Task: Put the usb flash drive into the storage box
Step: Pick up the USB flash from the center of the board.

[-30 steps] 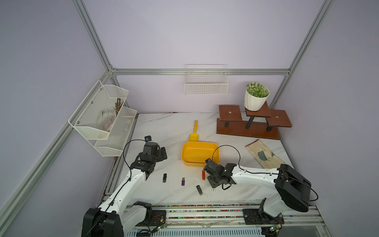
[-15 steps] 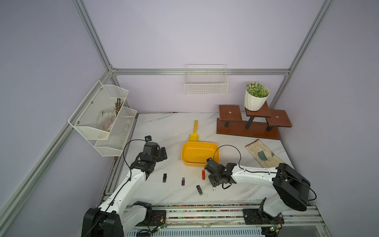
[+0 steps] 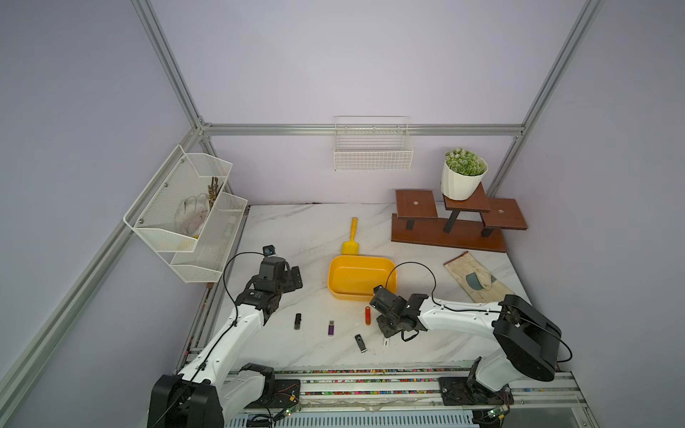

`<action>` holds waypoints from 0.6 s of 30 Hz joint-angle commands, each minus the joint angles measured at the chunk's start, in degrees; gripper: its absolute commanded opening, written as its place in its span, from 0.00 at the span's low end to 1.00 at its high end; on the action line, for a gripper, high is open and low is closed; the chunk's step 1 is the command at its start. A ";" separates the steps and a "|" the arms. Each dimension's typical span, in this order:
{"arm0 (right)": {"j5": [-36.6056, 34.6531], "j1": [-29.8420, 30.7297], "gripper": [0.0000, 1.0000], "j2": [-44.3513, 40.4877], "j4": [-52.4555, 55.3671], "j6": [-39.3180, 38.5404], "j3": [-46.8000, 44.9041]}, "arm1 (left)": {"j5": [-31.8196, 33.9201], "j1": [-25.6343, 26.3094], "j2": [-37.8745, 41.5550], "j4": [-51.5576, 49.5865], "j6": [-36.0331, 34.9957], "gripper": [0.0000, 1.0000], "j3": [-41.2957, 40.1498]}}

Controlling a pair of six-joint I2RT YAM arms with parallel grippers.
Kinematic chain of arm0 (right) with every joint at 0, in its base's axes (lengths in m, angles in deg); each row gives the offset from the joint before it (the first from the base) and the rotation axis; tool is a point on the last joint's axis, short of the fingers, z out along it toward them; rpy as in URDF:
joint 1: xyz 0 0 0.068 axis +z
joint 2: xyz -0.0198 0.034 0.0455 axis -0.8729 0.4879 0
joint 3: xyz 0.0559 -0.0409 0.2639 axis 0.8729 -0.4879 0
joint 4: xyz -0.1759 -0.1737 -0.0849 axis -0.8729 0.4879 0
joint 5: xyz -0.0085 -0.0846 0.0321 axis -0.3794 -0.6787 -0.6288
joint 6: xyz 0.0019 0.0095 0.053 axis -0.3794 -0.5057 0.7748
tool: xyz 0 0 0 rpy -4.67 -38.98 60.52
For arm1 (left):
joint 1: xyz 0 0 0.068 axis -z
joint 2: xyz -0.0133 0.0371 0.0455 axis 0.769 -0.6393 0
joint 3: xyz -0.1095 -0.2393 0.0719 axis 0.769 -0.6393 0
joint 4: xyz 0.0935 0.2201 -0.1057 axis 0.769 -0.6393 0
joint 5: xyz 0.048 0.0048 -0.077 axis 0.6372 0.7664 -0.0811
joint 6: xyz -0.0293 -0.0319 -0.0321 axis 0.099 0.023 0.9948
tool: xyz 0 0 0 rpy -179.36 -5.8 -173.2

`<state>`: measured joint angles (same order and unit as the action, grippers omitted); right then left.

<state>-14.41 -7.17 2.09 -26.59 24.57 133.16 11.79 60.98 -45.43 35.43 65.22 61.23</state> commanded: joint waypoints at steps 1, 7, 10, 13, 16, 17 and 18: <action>-0.54 -0.27 0.35 0.42 4.22 0.25 0.21 | -0.53 0.41 0.19 0.56 -0.15 1.00 -0.53; 0.51 -0.37 0.32 1.13 4.45 0.42 -0.09 | -0.90 0.40 0.24 0.30 0.33 1.00 -0.47; 1.39 -0.36 0.31 1.66 4.24 0.22 -0.09 | -1.74 0.35 0.41 -0.21 1.25 1.00 -0.62; 1.32 -0.45 0.25 1.89 4.17 0.16 -0.05 | -3.42 0.52 0.41 -1.35 2.85 1.00 -0.70; 1.59 -0.54 0.19 2.07 4.09 -0.14 0.22 | -5.00 0.97 0.24 -1.70 4.26 1.00 -1.83; 1.81 -0.54 0.17 2.07 4.08 -0.19 0.30 | -5.35 1.14 0.08 -1.89 4.67 1.00 -2.21; 1.58 -0.54 0.16 2.07 4.02 -0.19 0.31 | -5.70 1.36 0.02 -2.05 4.76 1.00 -2.74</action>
<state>-13.49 -7.26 2.33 -25.43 24.59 133.66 8.38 61.70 -45.43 34.21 67.86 59.75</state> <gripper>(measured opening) 0.210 0.998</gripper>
